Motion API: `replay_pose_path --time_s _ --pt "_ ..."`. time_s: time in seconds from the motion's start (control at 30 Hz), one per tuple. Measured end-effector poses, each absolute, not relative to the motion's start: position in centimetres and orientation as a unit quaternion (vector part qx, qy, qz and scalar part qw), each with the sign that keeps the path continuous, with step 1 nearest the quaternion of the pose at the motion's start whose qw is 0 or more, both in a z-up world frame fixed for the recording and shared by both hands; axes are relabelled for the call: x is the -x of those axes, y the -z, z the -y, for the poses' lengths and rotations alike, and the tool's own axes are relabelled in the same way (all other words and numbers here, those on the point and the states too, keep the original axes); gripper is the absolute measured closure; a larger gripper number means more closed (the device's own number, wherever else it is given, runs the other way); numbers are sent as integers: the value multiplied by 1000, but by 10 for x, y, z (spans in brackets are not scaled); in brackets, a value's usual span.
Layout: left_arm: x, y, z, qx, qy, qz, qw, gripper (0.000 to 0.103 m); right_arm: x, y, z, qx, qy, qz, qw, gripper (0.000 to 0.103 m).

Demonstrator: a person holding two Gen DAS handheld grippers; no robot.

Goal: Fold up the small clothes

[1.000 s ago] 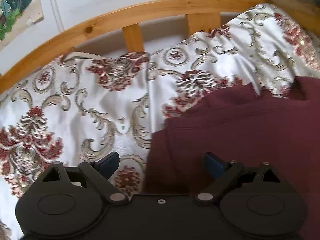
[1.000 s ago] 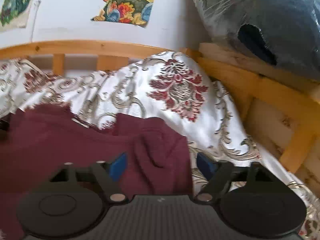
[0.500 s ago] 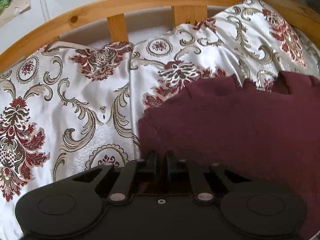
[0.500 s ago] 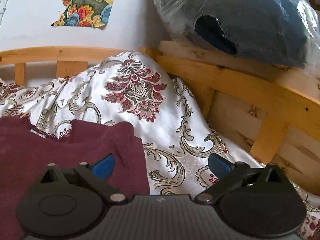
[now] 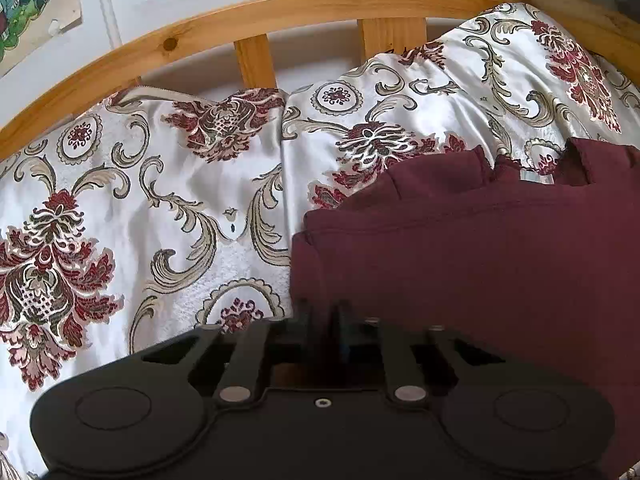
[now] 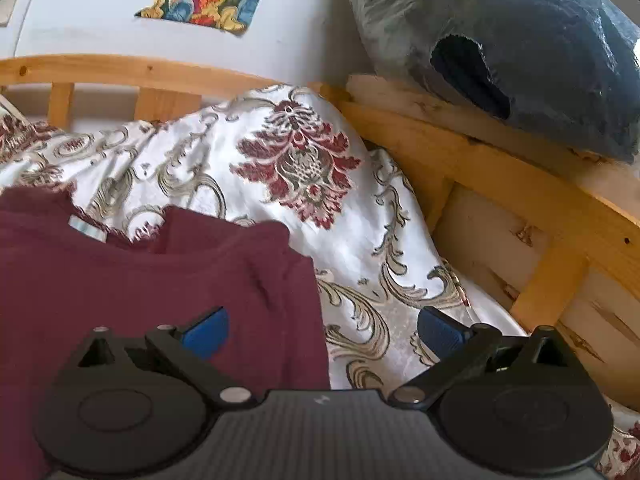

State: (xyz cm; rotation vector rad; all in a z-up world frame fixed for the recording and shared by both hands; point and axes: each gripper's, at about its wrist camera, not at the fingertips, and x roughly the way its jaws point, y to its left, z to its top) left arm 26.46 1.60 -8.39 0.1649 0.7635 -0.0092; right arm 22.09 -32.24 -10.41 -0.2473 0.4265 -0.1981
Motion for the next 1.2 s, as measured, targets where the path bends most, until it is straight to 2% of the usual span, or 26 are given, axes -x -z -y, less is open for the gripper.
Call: replay_pose_path --time_s 0.13,0.23,0.43,0.53,0.73,0.83,1.2 --pt "-254 79 -15 -71 13 -358 931 53 -213 97 328 95 105 -181 973 0" --pt "-247 79 -14 -77 20 -346 935 44 -209 92 330 93 115 -160 976 0" --pt "-251 92 -12 -90 -1 -372 924 44 -222 103 337 108 154 -192 963 0" --pt "-254 95 -21 -59 -14 -375 925 43 -226 109 348 82 154 -193 966 0" --pt "-253 89 -46 31 -31 -372 927 36 -215 102 352 68 152 -180 969 0" --pt "-247 86 -55 41 -52 -364 929 28 -201 94 346 68 145 -170 972 0" --pt "-240 98 -79 54 -111 -378 918 23 -151 77 283 98 33 -171 980 0"
